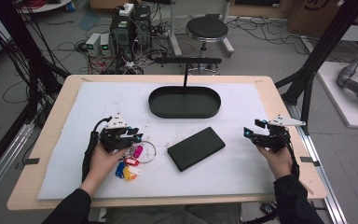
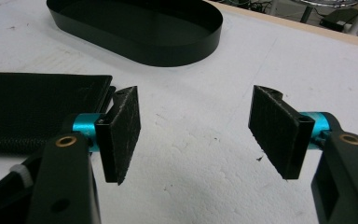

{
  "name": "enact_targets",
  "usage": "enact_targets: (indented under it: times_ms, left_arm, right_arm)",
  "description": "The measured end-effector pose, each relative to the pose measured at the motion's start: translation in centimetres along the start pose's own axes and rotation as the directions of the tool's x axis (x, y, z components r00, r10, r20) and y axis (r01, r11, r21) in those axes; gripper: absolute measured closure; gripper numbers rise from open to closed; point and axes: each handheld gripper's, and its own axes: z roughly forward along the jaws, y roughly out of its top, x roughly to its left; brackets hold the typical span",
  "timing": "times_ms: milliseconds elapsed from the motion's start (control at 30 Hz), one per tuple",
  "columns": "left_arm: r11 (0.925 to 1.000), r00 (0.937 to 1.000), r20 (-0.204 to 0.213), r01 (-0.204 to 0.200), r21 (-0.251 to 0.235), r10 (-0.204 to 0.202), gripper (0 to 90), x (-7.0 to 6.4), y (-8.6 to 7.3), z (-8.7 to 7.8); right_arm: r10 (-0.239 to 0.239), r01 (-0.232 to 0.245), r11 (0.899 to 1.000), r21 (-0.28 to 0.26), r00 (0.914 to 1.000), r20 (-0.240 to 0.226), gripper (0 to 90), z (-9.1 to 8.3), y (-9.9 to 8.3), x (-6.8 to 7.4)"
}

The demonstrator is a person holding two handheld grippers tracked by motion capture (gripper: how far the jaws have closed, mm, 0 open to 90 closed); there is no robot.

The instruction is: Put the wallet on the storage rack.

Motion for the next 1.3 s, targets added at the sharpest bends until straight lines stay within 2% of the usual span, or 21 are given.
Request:
enact_targets:
  times_ms: [100, 333, 567, 633, 933, 967, 1300]
  left_arm:
    - [0.9995, 1.0000, -0.008, -0.002, 0.032, 0.002, 68.5, 0.0, -0.1, 0.4]
    - [0.9937, 0.9999, 0.007, -0.014, 0.111, 0.013, 70.8, 0.1, -0.4, 1.1]
    - [0.9879, 0.9998, 0.006, -0.021, 0.154, 0.021, 73.1, 0.0, -0.7, 1.7]
    - [0.9863, 0.9993, 0.001, -0.037, 0.161, 0.037, 74.2, -0.1, -0.7, 1.7]
    - [0.9851, 0.9984, 0.012, -0.057, 0.162, 0.056, 81.7, -0.2, -0.7, 1.7]
    - [0.9854, 0.9982, 0.016, -0.059, 0.160, 0.058, 84.5, -0.2, -0.7, 1.8]
    - [0.9867, 0.9990, 0.018, -0.043, 0.157, 0.041, 84.2, -0.2, -0.7, 1.8]
  right_arm:
    - [-0.002, 0.002, 1.000, 0.001, 1.0000, -0.002, 34.6, 0.0, 0.0, -0.1]
    - [-0.002, 0.002, 1.000, 0.002, 1.0000, -0.004, 34.6, 0.0, 0.0, -0.1]
    - [-0.006, 0.006, 1.000, 0.005, 1.0000, 0.000, 34.6, 0.0, 0.0, -0.1]
    - [-0.006, 0.006, 1.000, 0.004, 1.0000, -0.001, 34.6, 0.0, 0.0, -0.1]
    - [-0.013, 0.013, 1.000, 0.006, 0.9999, -0.002, 34.6, 0.1, 0.0, 0.0]
    - [-0.014, 0.014, 1.000, 0.006, 0.9999, -0.004, 34.6, 0.1, 0.0, 0.0]
    - [-0.014, 0.014, 1.000, 0.008, 0.9999, -0.007, 34.6, 0.2, 0.0, 0.0]
